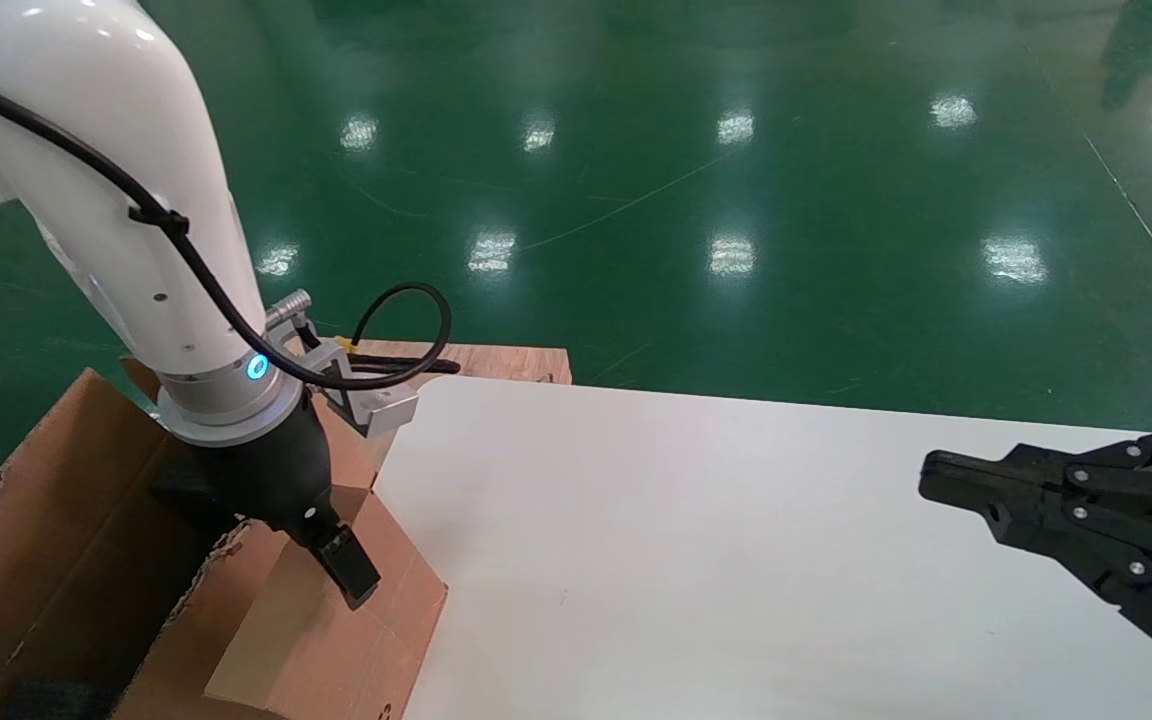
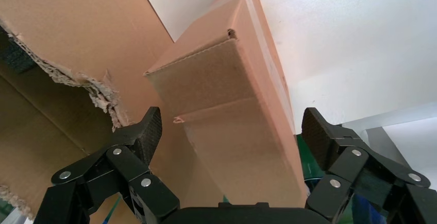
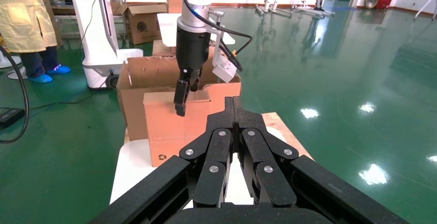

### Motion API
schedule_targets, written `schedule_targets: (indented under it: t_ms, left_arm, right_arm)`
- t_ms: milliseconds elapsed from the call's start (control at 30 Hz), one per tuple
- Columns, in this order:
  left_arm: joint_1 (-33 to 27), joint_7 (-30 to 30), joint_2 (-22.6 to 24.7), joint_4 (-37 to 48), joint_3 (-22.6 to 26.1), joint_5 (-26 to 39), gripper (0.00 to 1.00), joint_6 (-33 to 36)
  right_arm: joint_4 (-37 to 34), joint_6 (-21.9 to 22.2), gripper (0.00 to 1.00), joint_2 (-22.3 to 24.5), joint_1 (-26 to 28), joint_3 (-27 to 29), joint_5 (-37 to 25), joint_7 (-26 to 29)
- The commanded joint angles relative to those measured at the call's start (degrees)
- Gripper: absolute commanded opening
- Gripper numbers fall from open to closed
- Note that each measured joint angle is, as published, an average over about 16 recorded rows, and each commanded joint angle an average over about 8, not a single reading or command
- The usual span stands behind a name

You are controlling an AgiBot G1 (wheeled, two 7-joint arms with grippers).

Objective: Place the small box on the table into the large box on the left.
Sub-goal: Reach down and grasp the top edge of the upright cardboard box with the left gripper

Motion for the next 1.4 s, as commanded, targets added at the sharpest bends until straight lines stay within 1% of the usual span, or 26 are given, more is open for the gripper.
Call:
schedule_targets:
  t_ms: [33, 300, 333, 567, 600, 633, 833, 867, 900, 1400]
  left_arm:
    - [0.13, -0.06, -0.09, 0.0, 0.19, -0.03, 1.0, -0.21]
    - [0.57, -0.32, 0.03, 0.22, 0.74, 0.1, 1.0, -0.69]
    - [0.54, -0.32, 0.0, 0.24, 0.75, 0.08, 1.0, -0.77]
    - [0.5, -0.3, -0.22, 0.24, 0.8, -0.02, 1.0, -1.25]
    - [0.49, -0.3, -0.24, 0.23, 0.79, -0.02, 0.93, -1.27]
    - [0.49, -0.31, -0.24, 0.23, 0.78, -0.02, 0.82, -1.27]
    - [0.47, -0.31, -0.21, 0.23, 0.75, -0.02, 0.07, -1.24]
    - [0.47, -0.32, -0.21, 0.23, 0.74, -0.02, 0.01, -1.22]
    - [0.46, -0.32, -0.21, 0.23, 0.74, -0.02, 0.0, -1.21]
    - [0.44, -0.35, -0.16, 0.24, 0.67, 0.02, 0.0, -1.1]
  right_arm:
    - [0.0, 0.0, 0.0, 0.0, 0.0, 0.0, 0.0, 0.0]
    - [0.0, 0.01, 0.0, 0.01, 0.0, -0.02, 0.01, -0.01]
    - [0.0, 0.01, 0.04, 0.01, 0.0, -0.02, 0.02, -0.01]
    - [-0.01, 0.03, 0.92, 0.01, -0.01, -0.02, 0.03, -0.02]
    - [-0.01, 0.03, 1.0, 0.02, -0.01, -0.02, 0.03, -0.02]
    - [-0.01, 0.03, 1.0, 0.02, -0.01, -0.02, 0.03, -0.02]
    - [-0.01, 0.03, 1.0, 0.02, -0.01, -0.02, 0.03, -0.02]
    - [-0.01, 0.03, 1.0, 0.02, -0.01, -0.02, 0.03, -0.02]
    - [-0.01, 0.03, 1.0, 0.02, -0.01, -0.02, 0.03, -0.02]
    - [-0.01, 0.03, 1.0, 0.02, -0.01, -0.03, 0.03, -0.02]
